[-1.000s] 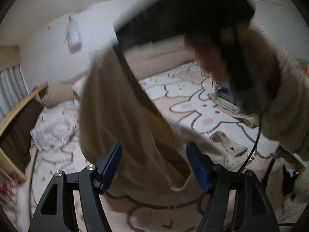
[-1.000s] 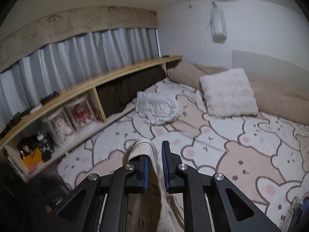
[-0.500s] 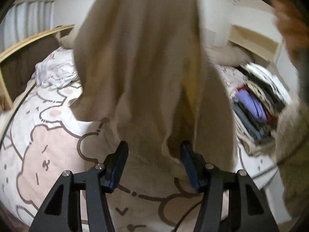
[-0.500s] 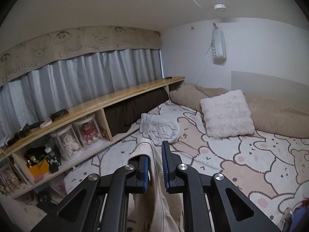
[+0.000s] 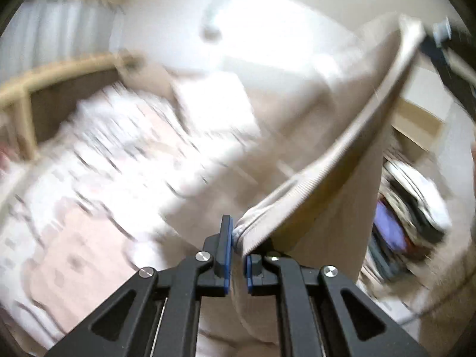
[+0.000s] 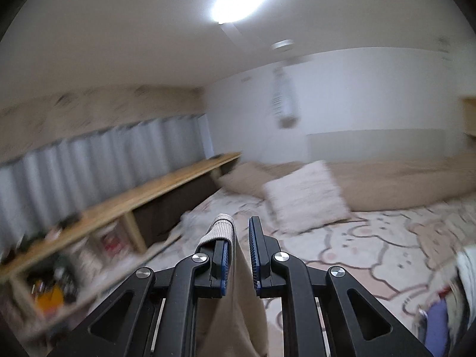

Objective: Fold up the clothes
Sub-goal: 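Lift the beige garment high with both tools to shake it out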

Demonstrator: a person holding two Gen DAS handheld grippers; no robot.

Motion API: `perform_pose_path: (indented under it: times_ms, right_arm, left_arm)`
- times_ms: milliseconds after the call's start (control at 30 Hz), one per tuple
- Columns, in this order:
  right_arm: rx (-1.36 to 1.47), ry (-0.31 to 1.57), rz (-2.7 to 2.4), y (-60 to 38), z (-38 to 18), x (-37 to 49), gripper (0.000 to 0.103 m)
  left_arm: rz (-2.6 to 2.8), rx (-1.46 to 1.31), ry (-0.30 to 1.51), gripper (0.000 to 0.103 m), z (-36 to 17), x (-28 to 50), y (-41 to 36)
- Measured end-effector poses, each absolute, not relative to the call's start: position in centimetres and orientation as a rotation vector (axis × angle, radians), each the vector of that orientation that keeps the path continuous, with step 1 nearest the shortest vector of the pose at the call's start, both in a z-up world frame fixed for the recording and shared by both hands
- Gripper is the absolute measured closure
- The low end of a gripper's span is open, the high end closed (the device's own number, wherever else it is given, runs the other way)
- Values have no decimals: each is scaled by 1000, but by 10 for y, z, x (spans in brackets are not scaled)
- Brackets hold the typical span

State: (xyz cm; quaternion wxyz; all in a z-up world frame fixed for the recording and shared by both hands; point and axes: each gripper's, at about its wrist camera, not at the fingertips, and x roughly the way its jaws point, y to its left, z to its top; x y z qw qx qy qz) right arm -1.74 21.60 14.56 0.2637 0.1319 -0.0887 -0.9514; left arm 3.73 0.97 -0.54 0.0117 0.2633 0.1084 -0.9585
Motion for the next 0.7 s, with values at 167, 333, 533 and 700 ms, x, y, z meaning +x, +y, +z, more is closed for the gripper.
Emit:
perform_pose_path:
  times_ms: [167, 333, 533, 700]
  right_arm:
    - [217, -440, -2693, 243, 162, 2, 90]
    - [-31, -448, -2784, 258, 225, 52, 90]
    - [-355, -430, -2864, 276, 306, 117, 89]
    - [-531, -393, -2906, 282, 359, 164, 89]
  left_arm:
    - [-2892, 309, 72, 91, 105, 63, -4]
    - [-2847, -94, -87, 74, 222, 96, 2]
    - [-2821, -427, -135, 72, 337, 153, 21]
    - [-2753, -616, -154, 60, 388, 209, 31]
